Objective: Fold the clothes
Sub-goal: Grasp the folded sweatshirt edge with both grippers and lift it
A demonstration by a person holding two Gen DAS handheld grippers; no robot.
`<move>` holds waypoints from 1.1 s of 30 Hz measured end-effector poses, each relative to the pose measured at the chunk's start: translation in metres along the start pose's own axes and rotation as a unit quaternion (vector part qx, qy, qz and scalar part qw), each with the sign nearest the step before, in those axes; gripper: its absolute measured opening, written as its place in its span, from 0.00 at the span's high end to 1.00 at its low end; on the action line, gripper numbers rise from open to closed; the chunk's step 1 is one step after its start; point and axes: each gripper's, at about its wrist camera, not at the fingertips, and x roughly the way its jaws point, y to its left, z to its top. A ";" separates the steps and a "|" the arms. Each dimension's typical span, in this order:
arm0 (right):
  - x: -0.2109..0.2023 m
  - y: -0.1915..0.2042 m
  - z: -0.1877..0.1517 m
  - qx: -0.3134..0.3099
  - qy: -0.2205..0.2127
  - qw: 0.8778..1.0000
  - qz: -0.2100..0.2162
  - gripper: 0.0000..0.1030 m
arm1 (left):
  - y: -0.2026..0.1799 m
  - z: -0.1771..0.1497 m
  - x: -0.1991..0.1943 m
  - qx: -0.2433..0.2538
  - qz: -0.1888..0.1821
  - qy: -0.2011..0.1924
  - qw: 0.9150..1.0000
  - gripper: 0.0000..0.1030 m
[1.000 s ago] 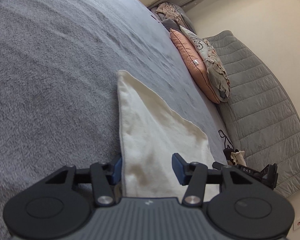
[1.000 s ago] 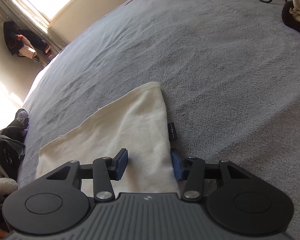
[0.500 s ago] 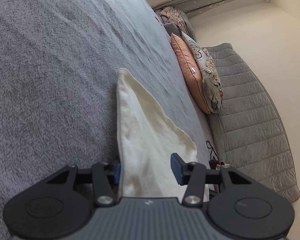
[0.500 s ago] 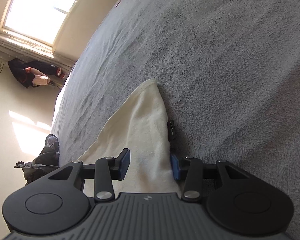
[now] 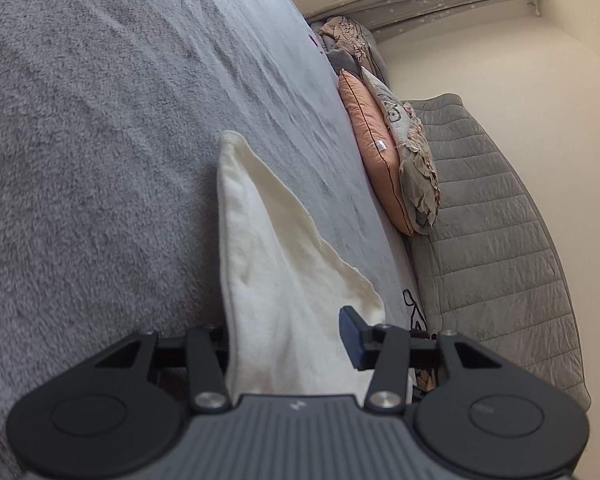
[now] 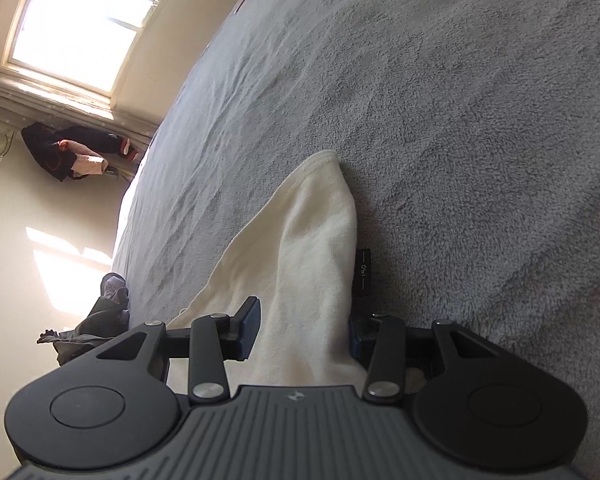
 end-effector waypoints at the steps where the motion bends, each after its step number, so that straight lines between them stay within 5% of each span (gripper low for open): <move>1: 0.002 0.001 -0.001 0.000 -0.001 1.000 0.000 0.56 | -0.001 0.000 0.002 0.000 0.000 0.000 1.000 0.55; 11: 0.013 0.005 -0.003 -0.011 -0.007 1.000 -0.010 0.64 | -0.006 0.003 0.015 -0.003 0.012 -0.005 1.000 0.62; 19: 0.012 0.004 -0.004 -0.019 -0.018 0.999 -0.037 0.84 | -0.007 0.006 0.018 -0.013 0.032 -0.012 0.999 0.78; 33: -0.013 0.022 -0.003 -0.029 -0.060 0.998 -0.015 0.87 | -0.051 0.006 0.008 0.047 0.048 -0.050 0.996 0.86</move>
